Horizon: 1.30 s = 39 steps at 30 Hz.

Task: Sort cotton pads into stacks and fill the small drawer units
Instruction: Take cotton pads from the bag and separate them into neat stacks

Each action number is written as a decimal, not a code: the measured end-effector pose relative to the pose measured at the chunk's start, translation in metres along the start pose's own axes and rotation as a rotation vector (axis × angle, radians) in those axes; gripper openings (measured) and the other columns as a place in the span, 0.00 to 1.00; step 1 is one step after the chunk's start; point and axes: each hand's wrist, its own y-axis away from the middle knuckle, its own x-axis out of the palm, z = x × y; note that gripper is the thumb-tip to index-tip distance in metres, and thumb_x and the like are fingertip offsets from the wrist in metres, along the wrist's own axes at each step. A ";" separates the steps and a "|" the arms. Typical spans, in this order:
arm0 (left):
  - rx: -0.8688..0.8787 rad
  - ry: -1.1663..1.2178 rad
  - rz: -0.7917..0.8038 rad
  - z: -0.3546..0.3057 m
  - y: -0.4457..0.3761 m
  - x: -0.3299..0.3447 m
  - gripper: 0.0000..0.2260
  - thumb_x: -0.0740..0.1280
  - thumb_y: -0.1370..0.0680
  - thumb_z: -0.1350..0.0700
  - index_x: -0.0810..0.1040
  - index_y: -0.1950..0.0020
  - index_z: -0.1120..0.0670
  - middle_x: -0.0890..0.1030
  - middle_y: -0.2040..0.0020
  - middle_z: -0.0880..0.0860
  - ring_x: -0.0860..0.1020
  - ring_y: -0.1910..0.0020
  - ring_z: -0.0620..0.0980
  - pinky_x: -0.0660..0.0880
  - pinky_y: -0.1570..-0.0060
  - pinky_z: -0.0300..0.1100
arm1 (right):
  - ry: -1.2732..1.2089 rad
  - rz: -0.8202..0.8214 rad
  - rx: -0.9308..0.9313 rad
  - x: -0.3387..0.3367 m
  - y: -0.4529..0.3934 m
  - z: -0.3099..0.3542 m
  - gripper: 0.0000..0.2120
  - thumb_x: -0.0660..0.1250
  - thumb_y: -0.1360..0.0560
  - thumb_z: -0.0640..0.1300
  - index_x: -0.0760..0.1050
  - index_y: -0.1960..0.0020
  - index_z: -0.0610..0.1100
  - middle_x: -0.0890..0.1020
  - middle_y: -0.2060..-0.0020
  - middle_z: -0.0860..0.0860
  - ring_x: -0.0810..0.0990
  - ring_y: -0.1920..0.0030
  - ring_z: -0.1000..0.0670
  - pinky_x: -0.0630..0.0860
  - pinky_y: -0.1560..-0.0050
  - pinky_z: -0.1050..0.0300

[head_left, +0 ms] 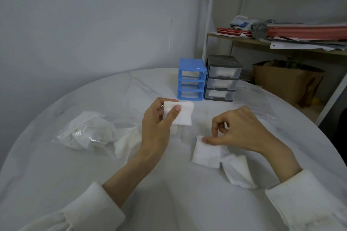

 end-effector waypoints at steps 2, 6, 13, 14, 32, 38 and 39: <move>0.028 -0.021 0.006 0.000 0.000 0.000 0.02 0.68 0.24 0.59 0.78 0.55 0.53 0.80 0.62 0.46 0.77 0.63 0.41 0.72 0.67 0.33 | 0.048 0.010 0.003 -0.002 0.000 0.001 0.19 0.67 0.37 0.69 0.78 0.68 0.52 0.73 0.75 0.57 0.72 0.68 0.56 0.58 0.53 0.59; 0.019 -0.048 -0.005 0.000 0.000 0.002 0.01 0.68 0.24 0.59 0.79 0.54 0.53 0.80 0.61 0.46 0.77 0.63 0.38 0.71 0.66 0.30 | 0.084 0.030 -0.032 -0.005 0.000 0.003 0.19 0.67 0.37 0.69 0.80 0.66 0.53 0.72 0.75 0.57 0.70 0.69 0.57 0.58 0.57 0.65; -0.010 -0.056 -0.011 0.003 0.000 0.002 0.01 0.68 0.24 0.57 0.79 0.54 0.52 0.81 0.62 0.45 0.77 0.63 0.38 0.72 0.67 0.32 | 0.026 0.135 -0.099 -0.002 0.000 0.004 0.10 0.72 0.34 0.61 0.77 0.68 0.57 0.70 0.78 0.58 0.70 0.70 0.57 0.60 0.52 0.61; -0.012 -0.056 -0.009 0.003 0.000 0.002 0.01 0.68 0.24 0.57 0.79 0.54 0.52 0.81 0.62 0.45 0.77 0.63 0.38 0.72 0.66 0.33 | -0.016 0.135 -0.113 -0.002 0.000 0.004 0.10 0.73 0.34 0.59 0.76 0.69 0.57 0.71 0.79 0.58 0.72 0.70 0.57 0.60 0.52 0.62; -0.243 0.200 0.055 0.008 0.001 0.005 0.05 0.64 0.22 0.59 0.78 0.49 0.56 0.83 0.56 0.51 0.81 0.58 0.44 0.77 0.61 0.35 | -0.905 -0.195 -0.082 -0.002 -0.005 0.011 0.06 0.70 0.31 0.44 0.72 0.58 0.47 0.81 0.65 0.57 0.80 0.61 0.58 0.76 0.56 0.65; -0.396 0.400 0.140 0.006 0.002 0.008 0.08 0.61 0.21 0.60 0.80 0.50 0.57 0.85 0.56 0.49 0.82 0.57 0.43 0.78 0.59 0.34 | -0.947 -0.236 -0.060 0.006 -0.006 0.019 0.10 0.65 0.25 0.33 0.79 0.58 0.46 0.81 0.58 0.53 0.76 0.61 0.51 0.72 0.57 0.64; -0.402 0.409 0.145 0.006 0.002 0.008 0.08 0.60 0.21 0.61 0.80 0.50 0.57 0.85 0.57 0.49 0.82 0.57 0.42 0.79 0.59 0.34 | -0.959 -0.212 -0.043 0.009 -0.006 0.020 0.09 0.66 0.26 0.34 0.80 0.58 0.46 0.81 0.57 0.52 0.76 0.62 0.48 0.72 0.57 0.64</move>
